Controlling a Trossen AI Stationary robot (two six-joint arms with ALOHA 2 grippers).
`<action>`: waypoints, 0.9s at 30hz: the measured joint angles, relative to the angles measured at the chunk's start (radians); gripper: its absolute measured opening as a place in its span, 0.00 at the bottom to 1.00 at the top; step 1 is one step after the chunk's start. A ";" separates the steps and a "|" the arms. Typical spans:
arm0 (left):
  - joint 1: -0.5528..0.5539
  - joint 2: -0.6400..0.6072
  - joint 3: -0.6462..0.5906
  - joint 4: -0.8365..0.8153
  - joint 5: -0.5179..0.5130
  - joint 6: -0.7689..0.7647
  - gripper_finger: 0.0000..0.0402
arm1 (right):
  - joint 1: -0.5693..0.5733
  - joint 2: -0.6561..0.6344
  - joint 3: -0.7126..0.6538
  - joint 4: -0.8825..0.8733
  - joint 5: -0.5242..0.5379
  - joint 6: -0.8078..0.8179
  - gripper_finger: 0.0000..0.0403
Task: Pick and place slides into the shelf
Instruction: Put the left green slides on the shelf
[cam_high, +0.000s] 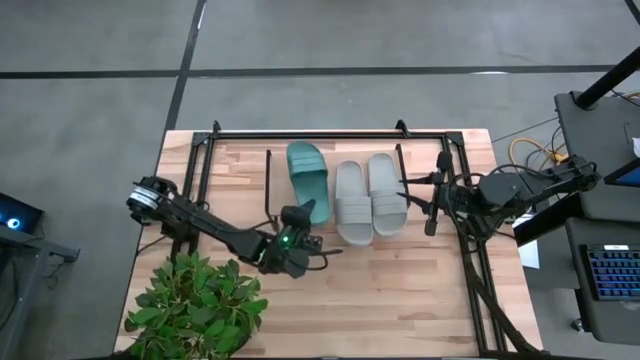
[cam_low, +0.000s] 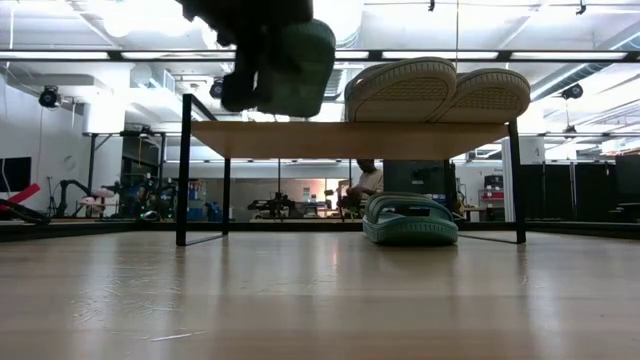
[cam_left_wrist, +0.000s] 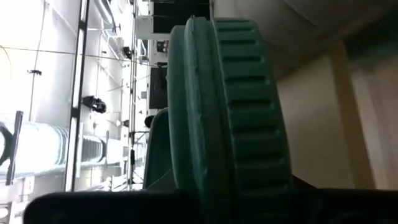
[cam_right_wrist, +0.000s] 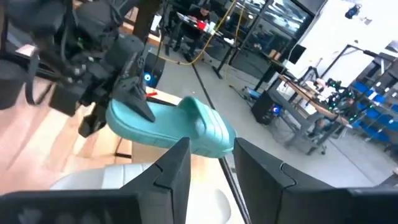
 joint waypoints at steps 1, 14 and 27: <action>-0.003 0.000 -0.015 0.000 -0.005 -0.006 0.10 | 0.000 0.000 0.000 0.001 0.000 0.013 0.28; -0.055 -0.045 -0.150 0.007 -0.068 -0.020 0.10 | 0.000 0.001 -0.028 0.013 -0.011 0.040 0.28; -0.075 -0.108 -0.253 0.007 -0.011 -0.073 0.10 | 0.000 0.002 -0.029 0.014 -0.009 0.038 0.28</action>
